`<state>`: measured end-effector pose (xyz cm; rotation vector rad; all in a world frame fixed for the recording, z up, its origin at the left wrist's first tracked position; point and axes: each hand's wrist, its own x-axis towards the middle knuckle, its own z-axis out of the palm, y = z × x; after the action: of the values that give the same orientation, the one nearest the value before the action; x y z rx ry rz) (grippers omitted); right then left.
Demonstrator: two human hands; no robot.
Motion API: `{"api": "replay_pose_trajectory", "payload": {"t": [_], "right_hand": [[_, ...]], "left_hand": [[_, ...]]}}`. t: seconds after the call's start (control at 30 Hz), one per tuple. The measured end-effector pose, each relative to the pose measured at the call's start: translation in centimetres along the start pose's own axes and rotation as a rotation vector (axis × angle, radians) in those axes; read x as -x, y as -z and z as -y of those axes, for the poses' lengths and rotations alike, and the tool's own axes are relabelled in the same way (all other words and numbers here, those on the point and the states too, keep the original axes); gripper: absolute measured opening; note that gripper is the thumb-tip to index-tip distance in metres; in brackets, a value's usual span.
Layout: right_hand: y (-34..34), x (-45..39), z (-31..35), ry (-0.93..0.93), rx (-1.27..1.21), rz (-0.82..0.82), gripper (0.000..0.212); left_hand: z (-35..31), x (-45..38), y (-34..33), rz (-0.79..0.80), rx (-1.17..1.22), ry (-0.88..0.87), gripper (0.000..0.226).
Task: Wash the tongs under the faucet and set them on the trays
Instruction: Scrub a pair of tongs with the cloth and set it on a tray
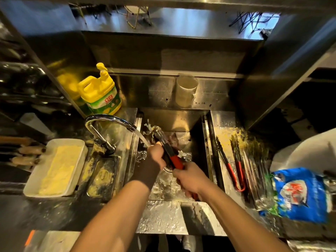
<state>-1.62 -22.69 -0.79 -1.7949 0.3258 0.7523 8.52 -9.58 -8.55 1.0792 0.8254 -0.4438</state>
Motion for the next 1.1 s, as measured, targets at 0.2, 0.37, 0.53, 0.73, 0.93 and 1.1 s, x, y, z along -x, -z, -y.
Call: {"api": "replay_pose_trajectory", "payload": {"t": [0.2, 0.37, 0.53, 0.73, 0.93, 1.1], "right_hand": [[2.4, 2.1, -0.4, -0.067, -0.017, 0.148, 0.037], [4.1, 2.2, -0.7, -0.032, -0.186, 0.032, 0.025], [4.9, 0.9, -1.0, 0.017, -0.113, -0.144, 0.052], [3.3, -1.2, -1.3, 0.147, 0.495, -0.222, 0.037], [2.2, -1.9, -2.4, 0.193, 0.518, -0.289, 0.018], [2.1, -2.0, -3.0, 0.260, 0.611, -0.331, 0.026]], "left_hand": [[-1.2, -0.3, 2.3, 0.000, 0.249, -0.047, 0.032], [0.2, 0.2, 4.3, 0.211, 0.411, -0.112, 0.034], [0.8, 0.9, 5.7, 0.431, 0.551, -0.169, 0.036], [1.0, 1.4, 5.5, 0.441, 0.508, -0.115, 0.053], [0.4, 1.6, 5.2, 0.326, 0.373, -0.091, 0.048], [0.1, 1.8, 5.2, 0.267, 0.444, -0.012, 0.044]]}}
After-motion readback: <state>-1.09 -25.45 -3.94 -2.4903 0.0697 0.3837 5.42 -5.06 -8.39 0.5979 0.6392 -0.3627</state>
